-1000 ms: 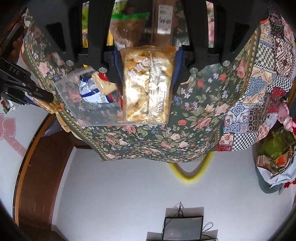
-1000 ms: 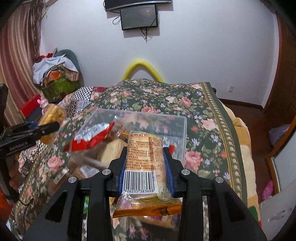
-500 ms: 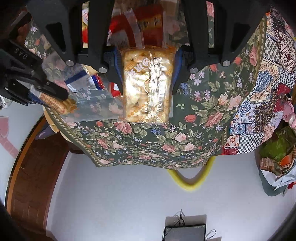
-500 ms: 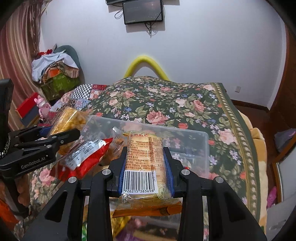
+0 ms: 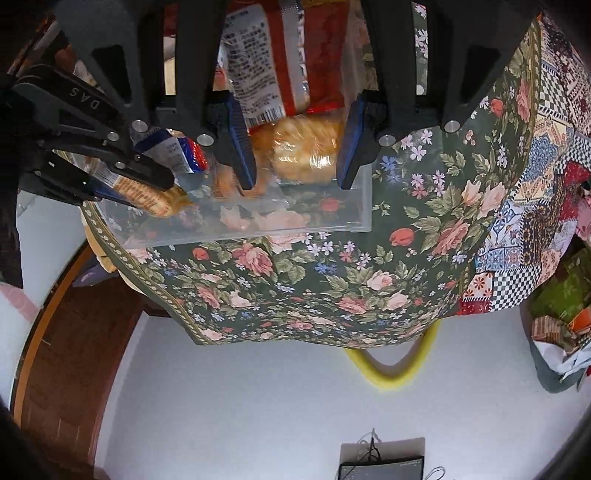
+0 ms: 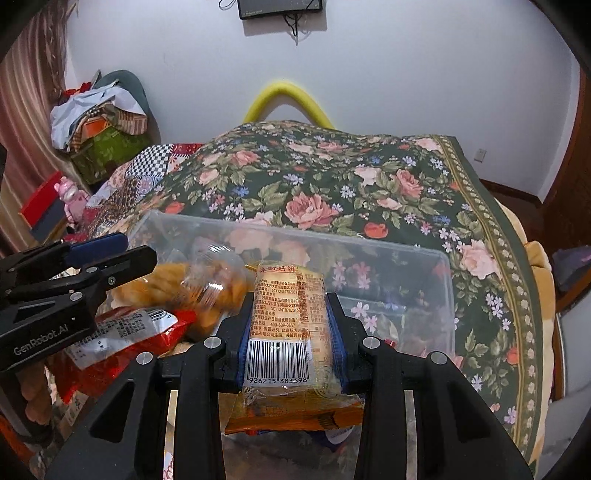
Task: Organize snacks
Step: 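Open both tools to drop the packs into the box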
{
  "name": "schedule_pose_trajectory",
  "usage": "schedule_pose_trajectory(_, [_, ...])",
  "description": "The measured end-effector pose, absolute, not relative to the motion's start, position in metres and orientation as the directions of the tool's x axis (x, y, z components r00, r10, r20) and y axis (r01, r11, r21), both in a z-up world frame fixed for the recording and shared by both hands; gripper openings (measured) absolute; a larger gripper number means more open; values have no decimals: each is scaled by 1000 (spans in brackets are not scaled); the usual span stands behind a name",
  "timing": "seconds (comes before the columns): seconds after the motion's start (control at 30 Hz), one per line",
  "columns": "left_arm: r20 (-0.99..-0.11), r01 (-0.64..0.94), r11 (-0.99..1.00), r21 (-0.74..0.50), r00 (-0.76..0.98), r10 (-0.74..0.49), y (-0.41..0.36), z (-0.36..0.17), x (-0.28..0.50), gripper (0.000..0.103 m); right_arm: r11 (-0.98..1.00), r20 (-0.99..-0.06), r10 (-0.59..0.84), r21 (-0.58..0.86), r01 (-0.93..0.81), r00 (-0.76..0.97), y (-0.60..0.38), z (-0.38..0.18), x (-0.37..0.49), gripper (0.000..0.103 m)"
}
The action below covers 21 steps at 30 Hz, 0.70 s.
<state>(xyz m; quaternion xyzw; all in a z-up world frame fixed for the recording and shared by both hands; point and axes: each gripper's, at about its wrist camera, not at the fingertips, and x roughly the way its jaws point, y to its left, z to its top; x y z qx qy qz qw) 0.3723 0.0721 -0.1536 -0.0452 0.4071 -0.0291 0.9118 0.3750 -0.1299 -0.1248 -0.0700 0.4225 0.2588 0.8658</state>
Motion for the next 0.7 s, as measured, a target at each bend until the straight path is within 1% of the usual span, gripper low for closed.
schedule_pose_trajectory(0.1, [-735,34,997,-66,674,-71,65,-149,369,45,857,-767,380,81,-509,517,-129,-124,373,34])
schedule_pose_trajectory(0.17, [-732,41,997,-57,677,-70,62,-146,365,46,854,-766,387,87,-514,513,-130,-121,370,39])
schedule_pose_trajectory(0.23, [-728,46,997,-64,682,-78,62,-139,359,48,853,-762,391,89,-514,517,-132,-118,369,47])
schedule_pose_trajectory(0.37, [-723,37,995,-89,685,-91,66,-128,345,49,851,-739,404,87,-518,539,-139,-103,359,54])
schedule_pose_trajectory(0.43, [-719,34,996,-87,689,-86,69,-123,333,51,848,-729,415,94,-521,545,-145,-97,353,59])
schedule_pose_trajectory(0.47, [-718,32,996,-82,692,-81,70,-121,329,56,847,-721,421,97,-522,550,-150,-92,348,60])
schedule_pose_trajectory(0.53, [-708,25,998,-62,703,-62,74,-115,314,61,847,-710,425,95,-523,561,-157,-86,341,62])
schedule_pose_trajectory(0.7, [-705,21,1000,-23,708,-32,82,-108,277,62,848,-697,424,80,-524,579,-177,-75,320,63])
